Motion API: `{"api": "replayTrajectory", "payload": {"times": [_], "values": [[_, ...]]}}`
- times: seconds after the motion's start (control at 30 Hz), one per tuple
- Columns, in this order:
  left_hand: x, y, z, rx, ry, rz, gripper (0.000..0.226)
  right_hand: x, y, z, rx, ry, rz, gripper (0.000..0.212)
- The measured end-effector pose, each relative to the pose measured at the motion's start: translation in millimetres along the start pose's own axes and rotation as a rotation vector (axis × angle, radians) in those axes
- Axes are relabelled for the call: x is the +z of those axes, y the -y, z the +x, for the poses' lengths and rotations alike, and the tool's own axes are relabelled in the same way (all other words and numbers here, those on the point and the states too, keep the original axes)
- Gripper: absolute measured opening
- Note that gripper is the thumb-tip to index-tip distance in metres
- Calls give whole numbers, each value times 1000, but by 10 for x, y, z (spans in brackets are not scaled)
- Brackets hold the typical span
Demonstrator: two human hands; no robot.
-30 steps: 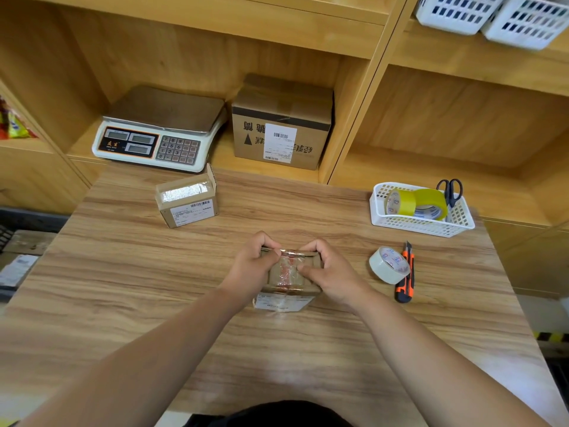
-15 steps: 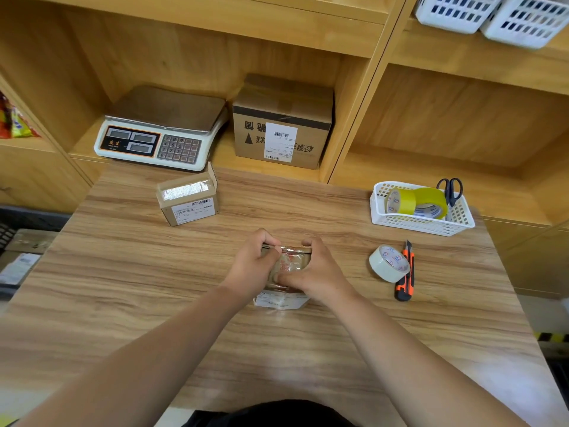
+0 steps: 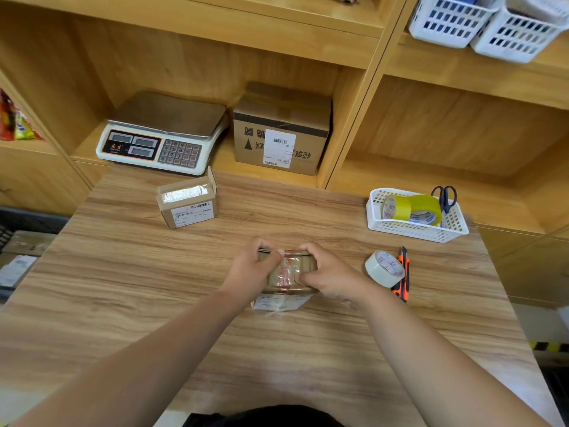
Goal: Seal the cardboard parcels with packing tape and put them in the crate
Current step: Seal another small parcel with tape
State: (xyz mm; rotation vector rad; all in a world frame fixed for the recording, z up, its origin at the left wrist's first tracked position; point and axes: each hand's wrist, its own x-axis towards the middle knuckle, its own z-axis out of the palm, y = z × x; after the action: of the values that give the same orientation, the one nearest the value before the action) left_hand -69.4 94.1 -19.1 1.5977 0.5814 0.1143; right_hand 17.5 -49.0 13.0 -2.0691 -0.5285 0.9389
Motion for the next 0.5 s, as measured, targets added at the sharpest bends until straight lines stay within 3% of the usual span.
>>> {"api": "replayTrajectory", "payload": {"times": [0.13, 0.3, 0.5], "values": [[2, -86, 13, 141, -48, 158, 15, 22, -26, 14, -96, -171, -17, 29], [18, 48, 52, 339, -23, 214, 28, 152, -208, 45, -266, -364, -111, 37], [39, 660, -49, 437, 87, 363, 25, 432, -687, -44, -354, -386, -263, 19]]}}
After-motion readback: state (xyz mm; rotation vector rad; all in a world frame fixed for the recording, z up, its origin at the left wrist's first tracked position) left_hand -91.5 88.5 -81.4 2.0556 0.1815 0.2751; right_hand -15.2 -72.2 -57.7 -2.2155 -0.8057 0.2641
